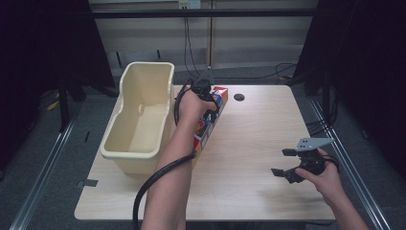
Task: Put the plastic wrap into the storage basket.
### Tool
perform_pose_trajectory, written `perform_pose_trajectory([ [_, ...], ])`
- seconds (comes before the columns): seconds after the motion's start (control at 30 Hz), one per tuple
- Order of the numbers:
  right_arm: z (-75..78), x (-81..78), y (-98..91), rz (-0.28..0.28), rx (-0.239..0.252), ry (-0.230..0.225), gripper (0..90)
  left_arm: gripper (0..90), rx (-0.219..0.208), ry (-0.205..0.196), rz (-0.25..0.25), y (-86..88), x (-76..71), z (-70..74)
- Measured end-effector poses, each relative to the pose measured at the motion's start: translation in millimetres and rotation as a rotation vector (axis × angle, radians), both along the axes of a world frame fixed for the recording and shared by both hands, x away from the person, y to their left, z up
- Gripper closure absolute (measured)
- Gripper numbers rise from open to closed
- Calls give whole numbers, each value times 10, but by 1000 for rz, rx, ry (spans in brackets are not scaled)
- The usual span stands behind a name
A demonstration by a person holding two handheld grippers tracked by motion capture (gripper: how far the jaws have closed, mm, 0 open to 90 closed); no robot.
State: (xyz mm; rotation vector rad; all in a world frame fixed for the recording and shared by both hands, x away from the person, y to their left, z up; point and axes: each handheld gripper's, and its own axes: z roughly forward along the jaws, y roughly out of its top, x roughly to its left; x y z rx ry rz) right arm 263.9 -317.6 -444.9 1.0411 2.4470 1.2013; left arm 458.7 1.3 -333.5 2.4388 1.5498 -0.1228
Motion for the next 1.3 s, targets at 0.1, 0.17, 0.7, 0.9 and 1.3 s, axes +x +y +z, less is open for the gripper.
perform_pose_trajectory([
  [0.1, 3, -2, 4, 0, -2, -3, 81, 411, 8, 7, 6, 44, -9, 73],
  [0.17, 8, -4, 6, 1, 1, -3, 81, 410, 13, 9, 11, 70, -11, 126],
  [0.7, 8, -1, 16, 10, 4, -3, 81, 410, 6, 7, 44, 255, -23, 465],
  [0.9, 2, 4, 19, 15, 1, 0, 81, 410, 12, -7, 64, 335, -34, 610],
  [1.3, 3, 3, 26, 12, 0, -2, 82, 410, 5, -9, 82, 528, -55, 855],
])
